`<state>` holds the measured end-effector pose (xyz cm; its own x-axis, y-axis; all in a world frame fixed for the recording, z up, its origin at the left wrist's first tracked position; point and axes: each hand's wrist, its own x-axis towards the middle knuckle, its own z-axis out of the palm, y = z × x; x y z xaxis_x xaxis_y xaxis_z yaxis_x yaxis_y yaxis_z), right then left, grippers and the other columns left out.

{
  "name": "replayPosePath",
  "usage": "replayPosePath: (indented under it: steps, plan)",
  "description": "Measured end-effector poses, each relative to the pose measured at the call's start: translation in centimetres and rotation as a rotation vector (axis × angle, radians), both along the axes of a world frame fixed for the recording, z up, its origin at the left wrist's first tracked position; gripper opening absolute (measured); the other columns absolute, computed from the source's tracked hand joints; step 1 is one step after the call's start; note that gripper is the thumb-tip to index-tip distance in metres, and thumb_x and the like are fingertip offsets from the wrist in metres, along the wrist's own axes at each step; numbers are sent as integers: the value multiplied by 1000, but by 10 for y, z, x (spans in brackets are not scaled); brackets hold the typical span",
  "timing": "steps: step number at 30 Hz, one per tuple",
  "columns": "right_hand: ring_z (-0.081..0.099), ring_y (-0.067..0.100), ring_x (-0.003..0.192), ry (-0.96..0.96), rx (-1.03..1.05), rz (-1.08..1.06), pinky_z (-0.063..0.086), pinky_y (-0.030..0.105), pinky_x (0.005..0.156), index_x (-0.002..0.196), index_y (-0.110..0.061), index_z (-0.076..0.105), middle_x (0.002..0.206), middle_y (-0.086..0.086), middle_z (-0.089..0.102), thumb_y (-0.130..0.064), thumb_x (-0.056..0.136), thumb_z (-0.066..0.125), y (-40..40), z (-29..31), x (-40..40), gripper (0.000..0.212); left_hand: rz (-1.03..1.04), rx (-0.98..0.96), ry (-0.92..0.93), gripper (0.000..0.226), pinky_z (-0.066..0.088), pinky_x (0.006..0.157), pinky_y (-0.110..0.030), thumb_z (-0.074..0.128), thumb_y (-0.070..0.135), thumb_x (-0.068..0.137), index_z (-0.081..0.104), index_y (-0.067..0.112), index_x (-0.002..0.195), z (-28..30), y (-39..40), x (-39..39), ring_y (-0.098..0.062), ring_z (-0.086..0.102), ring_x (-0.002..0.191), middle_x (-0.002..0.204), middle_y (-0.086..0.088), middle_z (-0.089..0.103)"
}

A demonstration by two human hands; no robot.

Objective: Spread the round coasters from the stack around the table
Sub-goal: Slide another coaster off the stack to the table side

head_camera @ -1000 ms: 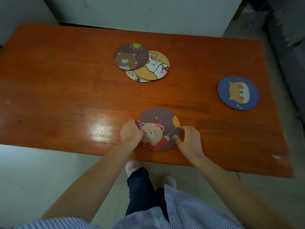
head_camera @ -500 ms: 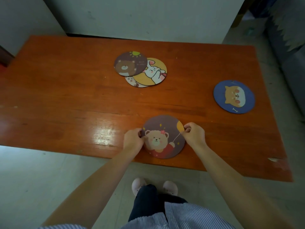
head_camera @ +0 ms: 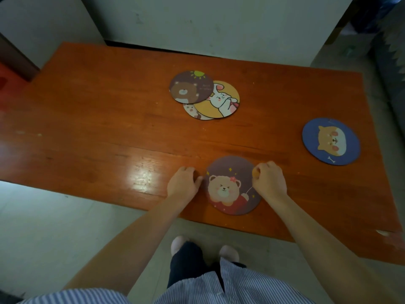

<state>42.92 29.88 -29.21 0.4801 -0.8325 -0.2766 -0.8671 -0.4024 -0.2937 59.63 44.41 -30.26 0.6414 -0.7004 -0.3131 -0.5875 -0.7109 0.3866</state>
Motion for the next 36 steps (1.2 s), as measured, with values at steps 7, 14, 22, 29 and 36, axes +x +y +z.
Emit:
replayPosePath:
  steps: [7,14,22,29,36]
  plan:
    - [48,24,117,-77,-80,215,47,34,91,119,-9,57,124,10,57,-21,92,52,-9,25,109,29,42,54,-179,34,48,88,-43,46,25,91,58,3,113,7,28,125,-36,51,109,118,-19,56]
    - [55,33,106,-62,-173,281,48,38,85,111,0,62,112,18,62,-24,91,53,-29,35,262,32,-13,109,-249,36,42,98,-42,42,27,94,49,7,123,-1,52,277,-31,39,124,132,-14,47]
    - [36,37,130,145,-44,90,39,46,104,135,-7,43,145,18,37,-23,89,60,-61,8,350,52,-245,119,-230,62,9,117,-39,28,45,95,16,11,145,-33,59,377,-23,5,145,157,-8,12]
    - [43,43,123,347,-174,191,42,50,99,134,7,37,138,29,41,8,90,40,-57,-6,354,44,-277,11,-279,63,-2,113,-36,26,46,94,17,10,145,-51,67,381,-22,7,144,156,-10,16]
    - [61,32,75,92,-220,118,38,28,53,114,4,52,94,21,66,-1,92,41,-19,25,356,25,-277,-31,-285,59,16,115,-44,25,46,94,32,9,140,-44,65,378,-27,23,141,149,-13,33]
